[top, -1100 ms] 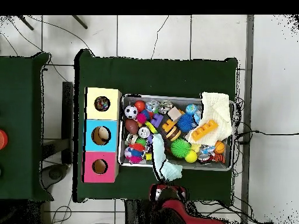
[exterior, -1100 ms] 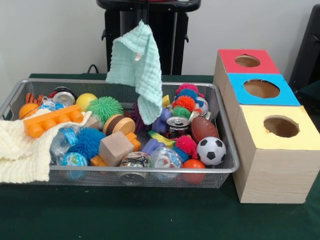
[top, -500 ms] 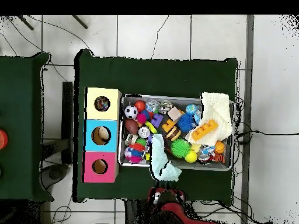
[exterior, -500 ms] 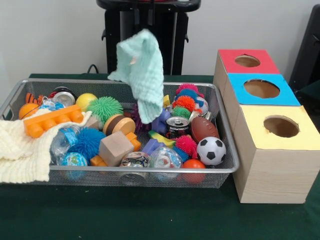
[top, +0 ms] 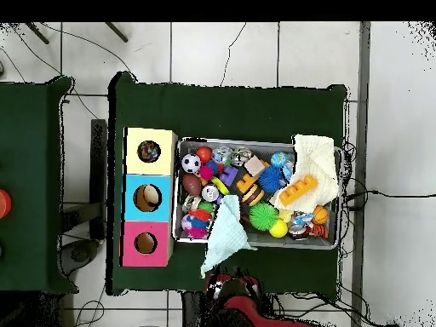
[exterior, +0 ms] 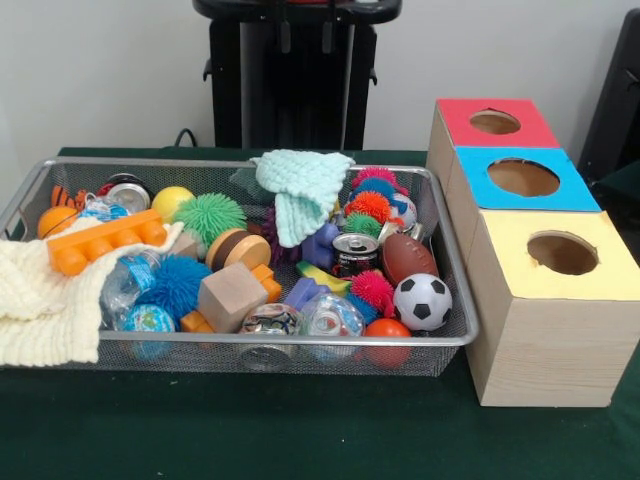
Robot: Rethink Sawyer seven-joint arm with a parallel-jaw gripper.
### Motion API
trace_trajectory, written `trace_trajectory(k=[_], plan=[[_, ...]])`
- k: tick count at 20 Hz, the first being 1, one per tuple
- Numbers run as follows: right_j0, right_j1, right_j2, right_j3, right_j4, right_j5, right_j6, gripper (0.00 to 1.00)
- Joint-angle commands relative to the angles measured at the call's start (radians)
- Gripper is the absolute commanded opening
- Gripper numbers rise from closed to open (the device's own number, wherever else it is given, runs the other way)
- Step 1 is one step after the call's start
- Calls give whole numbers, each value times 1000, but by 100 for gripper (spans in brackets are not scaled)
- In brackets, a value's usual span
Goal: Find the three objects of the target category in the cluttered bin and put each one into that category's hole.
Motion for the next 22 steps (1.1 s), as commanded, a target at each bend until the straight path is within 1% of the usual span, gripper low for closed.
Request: trace_trajectory(k=[1, 2, 3, 5, 9, 11, 13, 14, 17, 22], plan=[[2, 114, 18, -141, -7, 10, 87, 100], [9, 146, 20, -163, 1, 9, 90, 100], [37, 175, -5, -194, -4, 3, 97, 100], [75, 218, -22, -246, 2, 23, 100, 100], [177, 243, -86, -342, 6, 91, 114, 100], [224, 275, -126, -389, 18, 78, 132, 100], [223, 321, -113, -420, 46, 65, 131, 100], [234, 337, -117, -440, 45, 74, 126, 100], [283, 364, -157, -484, 57, 74, 142, 100], [302, 427, -158, -535, 100, 43, 161, 100]])
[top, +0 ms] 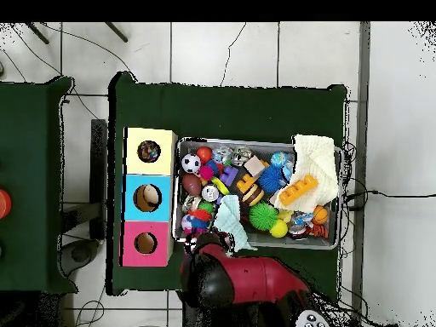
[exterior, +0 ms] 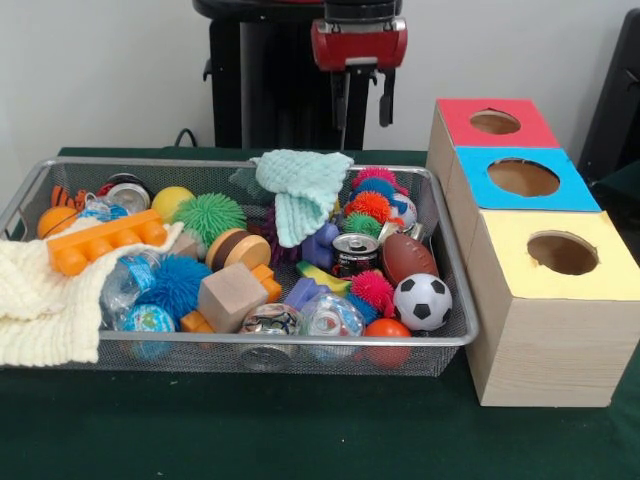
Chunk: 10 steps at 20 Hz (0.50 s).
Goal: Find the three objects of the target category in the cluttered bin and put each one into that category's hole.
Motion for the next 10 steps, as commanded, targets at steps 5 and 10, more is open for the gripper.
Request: trace_trajectory(k=[5, 10], plan=[[28, 173, -32, -238, 112, -11, 172, 100], [16, 201, -10, -282, 139, 9, 155, 100]])
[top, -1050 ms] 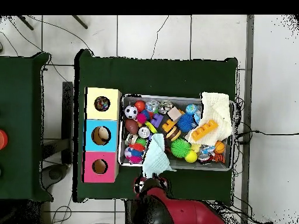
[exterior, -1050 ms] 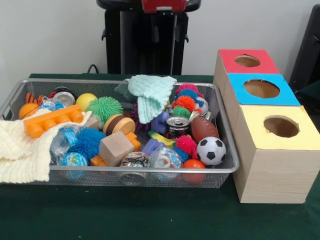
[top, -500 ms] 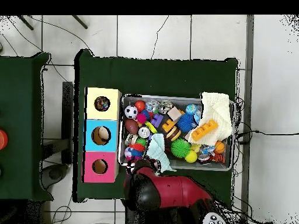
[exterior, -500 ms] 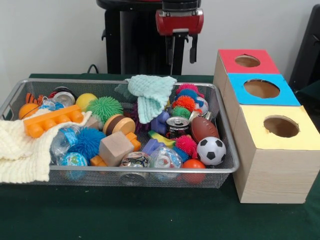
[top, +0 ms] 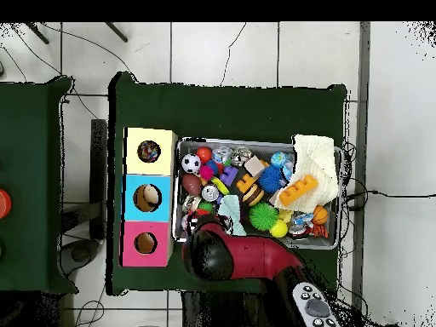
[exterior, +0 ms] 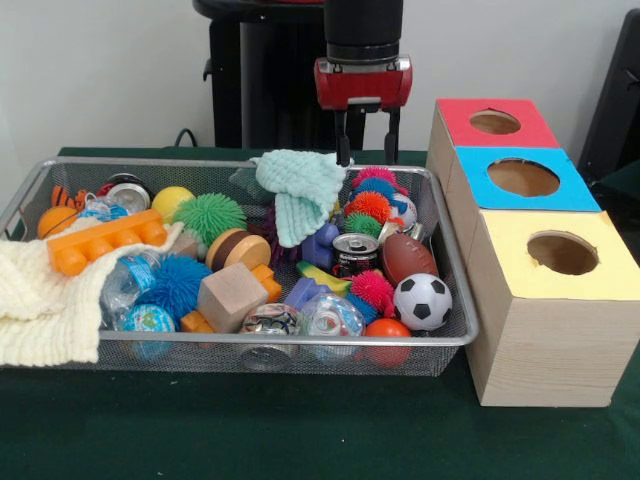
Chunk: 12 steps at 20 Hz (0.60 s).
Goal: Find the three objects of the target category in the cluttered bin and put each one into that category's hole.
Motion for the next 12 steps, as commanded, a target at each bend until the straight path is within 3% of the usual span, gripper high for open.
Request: trace_trajectory(k=[1, 6, 12], plan=[[-8, 90, 9, -179, 74, 19, 151, 100], [42, 129, -37, -276, 68, 83, 111, 100], [51, 182, -31, -359, 63, 104, 83, 100]])
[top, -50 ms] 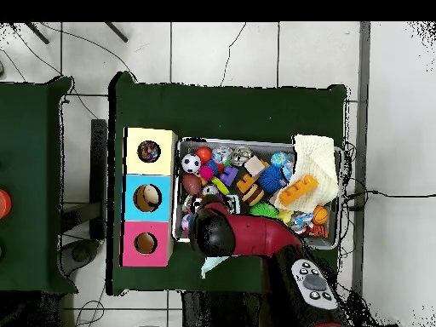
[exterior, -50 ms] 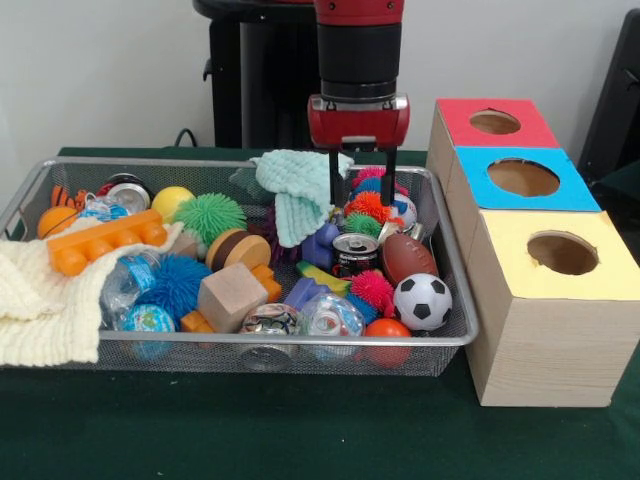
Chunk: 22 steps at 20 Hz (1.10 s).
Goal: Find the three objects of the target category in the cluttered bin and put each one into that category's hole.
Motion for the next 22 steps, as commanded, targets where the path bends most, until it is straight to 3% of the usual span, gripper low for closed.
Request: trace_trajectory(k=[1, 22], plan=[[14, 88, 4, -209, 34, 111, 80, 100], [8, 183, 26, -303, 25, 104, 80, 100]])
